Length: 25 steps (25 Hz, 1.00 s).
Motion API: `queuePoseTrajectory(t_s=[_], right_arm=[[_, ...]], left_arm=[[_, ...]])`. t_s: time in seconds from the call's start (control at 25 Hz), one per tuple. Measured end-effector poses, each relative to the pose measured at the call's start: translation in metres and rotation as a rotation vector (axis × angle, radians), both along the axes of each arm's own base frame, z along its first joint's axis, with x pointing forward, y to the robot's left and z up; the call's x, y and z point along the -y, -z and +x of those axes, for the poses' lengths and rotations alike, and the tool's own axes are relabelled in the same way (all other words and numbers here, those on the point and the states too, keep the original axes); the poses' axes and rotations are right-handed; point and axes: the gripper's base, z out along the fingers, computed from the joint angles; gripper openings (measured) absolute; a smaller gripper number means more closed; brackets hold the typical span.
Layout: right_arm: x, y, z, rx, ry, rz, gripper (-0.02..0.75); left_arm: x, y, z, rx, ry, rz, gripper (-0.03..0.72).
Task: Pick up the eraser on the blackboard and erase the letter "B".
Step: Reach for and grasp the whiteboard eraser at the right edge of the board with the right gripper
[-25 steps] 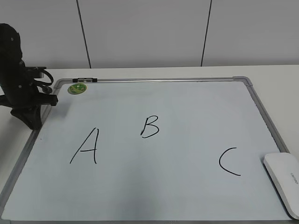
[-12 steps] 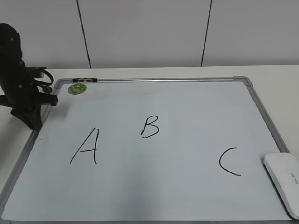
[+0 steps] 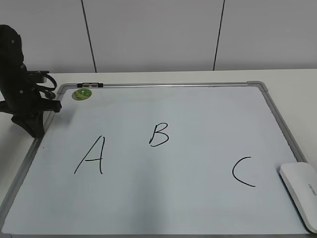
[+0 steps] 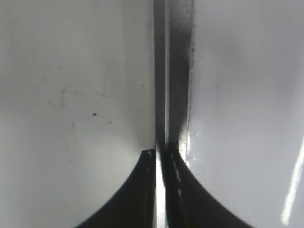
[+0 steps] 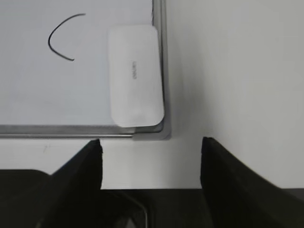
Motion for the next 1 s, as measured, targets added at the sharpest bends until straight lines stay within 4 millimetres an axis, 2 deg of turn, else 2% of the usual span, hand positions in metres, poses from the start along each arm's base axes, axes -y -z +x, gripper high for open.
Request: queuePoseTrajectory(t_s=[0.2, 0.32, 0.36, 0.44, 0.76, 1.0], right_arm=[[-0.01, 0.014, 0.04, -0.226, -0.01, 0.099, 0.498], [-0.013, 0.019, 0.06, -0.303, -0.045, 0.114, 0.574], [-0.014, 0.022, 0.07, -0.338, -0.062, 0.116, 0.633], [-0.016, 0.026, 0.084, -0.379, -0.076, 0.129, 0.659], [-0.022, 0.044, 0.146, -0.477, -0.093, 0.136, 0.671], [-0.036, 0.066, 0.165, -0.545, -0.097, 0.023, 0.671]], left_arm=[[0.0, 0.0, 0.0, 0.0, -0.001, -0.002, 0.017], [0.0, 0.0, 0.0, 0.0, -0.001, -0.002, 0.017], [0.0, 0.0, 0.0, 0.0, -0.001, -0.002, 0.017], [0.0, 0.0, 0.0, 0.0, -0.001, -0.002, 0.017], [0.0, 0.0, 0.0, 0.001, -0.001, -0.002, 0.017], [0.0, 0.0, 0.0, 0.001, -0.001, -0.002, 0.017]])
